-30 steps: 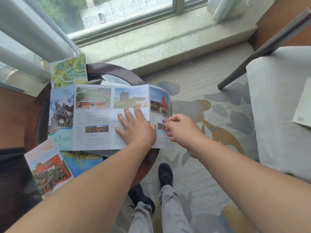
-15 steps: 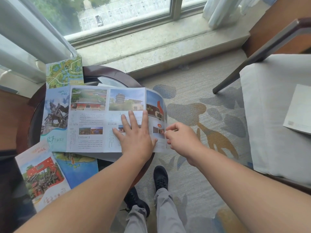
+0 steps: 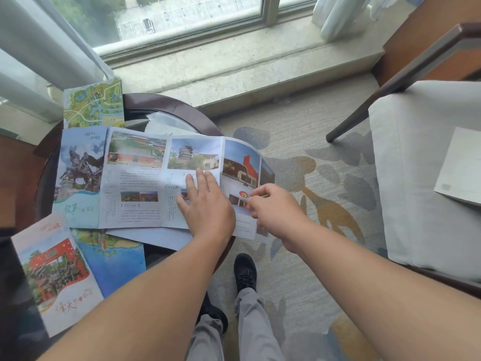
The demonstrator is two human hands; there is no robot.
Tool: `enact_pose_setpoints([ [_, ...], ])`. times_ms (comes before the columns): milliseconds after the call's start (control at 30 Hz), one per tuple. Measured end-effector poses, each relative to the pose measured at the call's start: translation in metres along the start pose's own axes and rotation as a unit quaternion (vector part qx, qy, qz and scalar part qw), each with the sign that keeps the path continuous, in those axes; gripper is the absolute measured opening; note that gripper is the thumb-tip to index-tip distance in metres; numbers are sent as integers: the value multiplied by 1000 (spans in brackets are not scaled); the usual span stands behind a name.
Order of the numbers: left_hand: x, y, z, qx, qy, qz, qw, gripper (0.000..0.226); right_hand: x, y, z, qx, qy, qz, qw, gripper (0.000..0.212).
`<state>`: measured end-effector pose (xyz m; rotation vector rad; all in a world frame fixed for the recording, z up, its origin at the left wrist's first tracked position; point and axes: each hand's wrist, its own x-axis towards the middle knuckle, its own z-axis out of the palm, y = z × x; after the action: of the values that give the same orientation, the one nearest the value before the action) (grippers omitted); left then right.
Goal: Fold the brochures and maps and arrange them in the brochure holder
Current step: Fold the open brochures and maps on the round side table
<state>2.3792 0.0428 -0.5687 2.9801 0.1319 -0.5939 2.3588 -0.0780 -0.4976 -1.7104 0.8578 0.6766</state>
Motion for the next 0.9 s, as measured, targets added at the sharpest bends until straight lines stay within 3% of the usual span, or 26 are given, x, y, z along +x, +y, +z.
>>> enact_pose_setpoints([
  [333, -11, -17, -36, -12, 9, 41, 999, 43, -23, -12, -10, -10, 9, -4, 1000, 9],
  [500, -10, -22, -28, -2, -9, 19, 1000, 93, -29, -16, -16, -9, 19, -10, 1000, 6],
  [600, 8, -11, -16, -1, -22, -21, 1000, 107, -21, -7, -14, -15, 20, -7, 1000, 6],
  [900, 4, -11, 5, 12, -12, -1, 1000, 59, -11, 17, -1, -9, 7, 11, 1000, 9],
])
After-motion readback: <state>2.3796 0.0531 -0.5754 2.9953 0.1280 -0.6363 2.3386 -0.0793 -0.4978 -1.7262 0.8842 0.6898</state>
